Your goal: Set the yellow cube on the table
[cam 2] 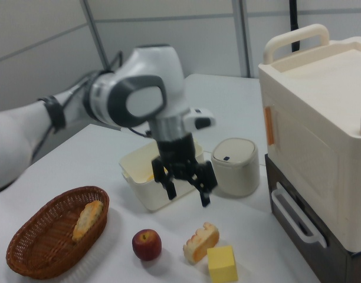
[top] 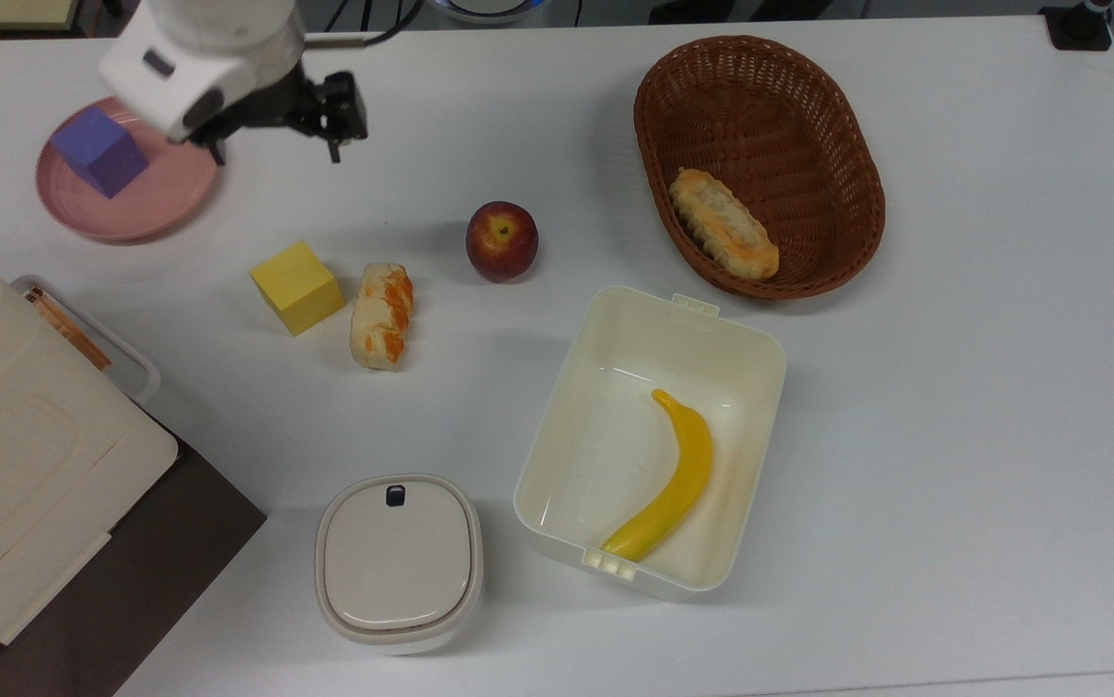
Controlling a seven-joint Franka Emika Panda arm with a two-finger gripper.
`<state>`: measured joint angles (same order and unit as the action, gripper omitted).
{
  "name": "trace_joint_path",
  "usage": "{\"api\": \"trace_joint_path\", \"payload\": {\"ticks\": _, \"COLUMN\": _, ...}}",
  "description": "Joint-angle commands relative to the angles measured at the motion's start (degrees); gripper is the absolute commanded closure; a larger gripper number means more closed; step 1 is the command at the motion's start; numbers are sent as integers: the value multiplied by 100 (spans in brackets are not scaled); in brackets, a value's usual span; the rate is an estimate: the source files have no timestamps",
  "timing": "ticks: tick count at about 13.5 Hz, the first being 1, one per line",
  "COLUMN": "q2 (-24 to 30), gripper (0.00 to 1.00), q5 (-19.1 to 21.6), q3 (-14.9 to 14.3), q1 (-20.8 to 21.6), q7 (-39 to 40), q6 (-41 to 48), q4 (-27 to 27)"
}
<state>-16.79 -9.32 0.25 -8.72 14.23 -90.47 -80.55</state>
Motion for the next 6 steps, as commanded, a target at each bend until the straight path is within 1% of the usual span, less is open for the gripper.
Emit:
{"api": "trace_joint_path", "payload": {"ticks": 1, "q2": 527, "gripper": 0, "q5": 62, "q3": -51, "q1": 64, "q7": -307, "q6": 12, "q4": -111}}
{"api": "trace_joint_path", "payload": {"ticks": 3, "q2": 571, "gripper": 0, "q5": 36, "q3": -77, "q1": 37, "q7": -499, "q6": -6, "q4": -102}}
{"api": "trace_joint_path", "payload": {"ticks": 4, "q2": 597, "gripper": 0, "q5": 62, "q3": -103, "q1": 20, "q7": -474, "q6": 11, "q4": -6}}
{"api": "trace_joint_path", "payload": {"ticks": 6, "q2": 667, "gripper": 0, "q5": 71, "q3": -139, "q1": 11, "q7": -413, "q6": 56, "q4": 13}}
